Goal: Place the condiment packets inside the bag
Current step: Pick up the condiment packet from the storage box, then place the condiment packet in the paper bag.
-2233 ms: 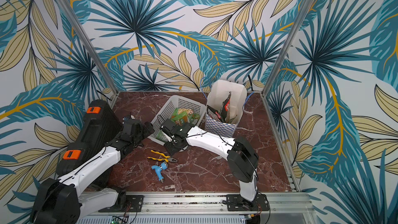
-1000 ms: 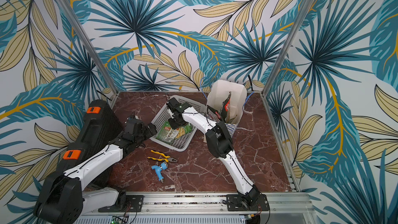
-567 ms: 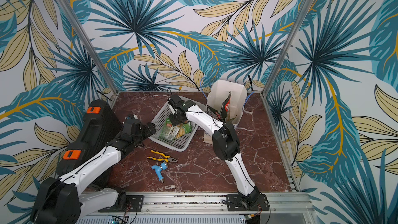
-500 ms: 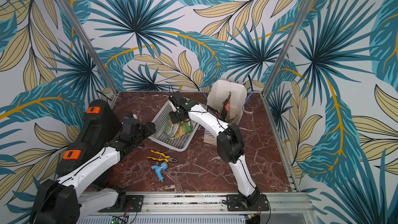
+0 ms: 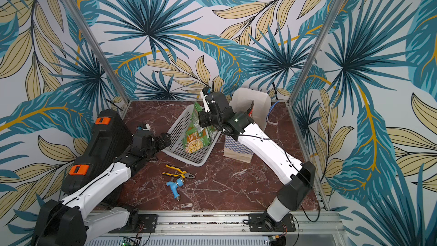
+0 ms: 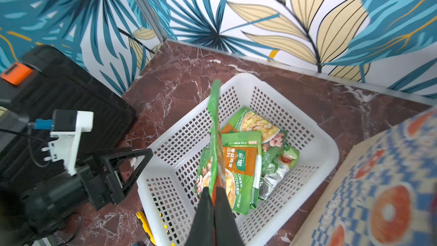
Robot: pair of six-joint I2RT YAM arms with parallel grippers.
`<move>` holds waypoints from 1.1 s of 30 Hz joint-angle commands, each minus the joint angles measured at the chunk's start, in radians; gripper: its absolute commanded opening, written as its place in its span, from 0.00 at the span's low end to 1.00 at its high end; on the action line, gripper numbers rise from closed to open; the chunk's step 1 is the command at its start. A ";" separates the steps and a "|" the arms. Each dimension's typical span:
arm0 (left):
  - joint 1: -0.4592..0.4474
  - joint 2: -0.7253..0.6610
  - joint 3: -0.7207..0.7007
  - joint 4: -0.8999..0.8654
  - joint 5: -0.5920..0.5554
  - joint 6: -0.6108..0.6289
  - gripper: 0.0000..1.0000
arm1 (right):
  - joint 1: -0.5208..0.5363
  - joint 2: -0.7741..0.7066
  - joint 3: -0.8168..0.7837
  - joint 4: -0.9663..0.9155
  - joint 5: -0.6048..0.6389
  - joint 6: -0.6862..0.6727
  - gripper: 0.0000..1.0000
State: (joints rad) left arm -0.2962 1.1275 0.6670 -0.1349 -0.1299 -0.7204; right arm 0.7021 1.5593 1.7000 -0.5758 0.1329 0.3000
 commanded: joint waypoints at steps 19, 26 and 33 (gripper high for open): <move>-0.236 0.008 0.075 0.007 -0.163 0.179 1.00 | -0.037 -0.408 -0.258 0.112 0.646 0.000 0.00; -0.316 0.096 0.143 -0.020 -0.190 0.237 1.00 | -0.156 -0.280 -0.242 0.112 0.479 0.060 0.00; -0.353 0.206 0.212 -0.038 -0.122 0.293 1.00 | -0.208 -0.209 -0.213 0.088 0.305 0.089 0.36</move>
State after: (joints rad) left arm -0.6365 1.3090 0.8215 -0.1539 -0.2745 -0.4744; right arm 0.4957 1.3647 1.4631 -0.4980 0.5316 0.3717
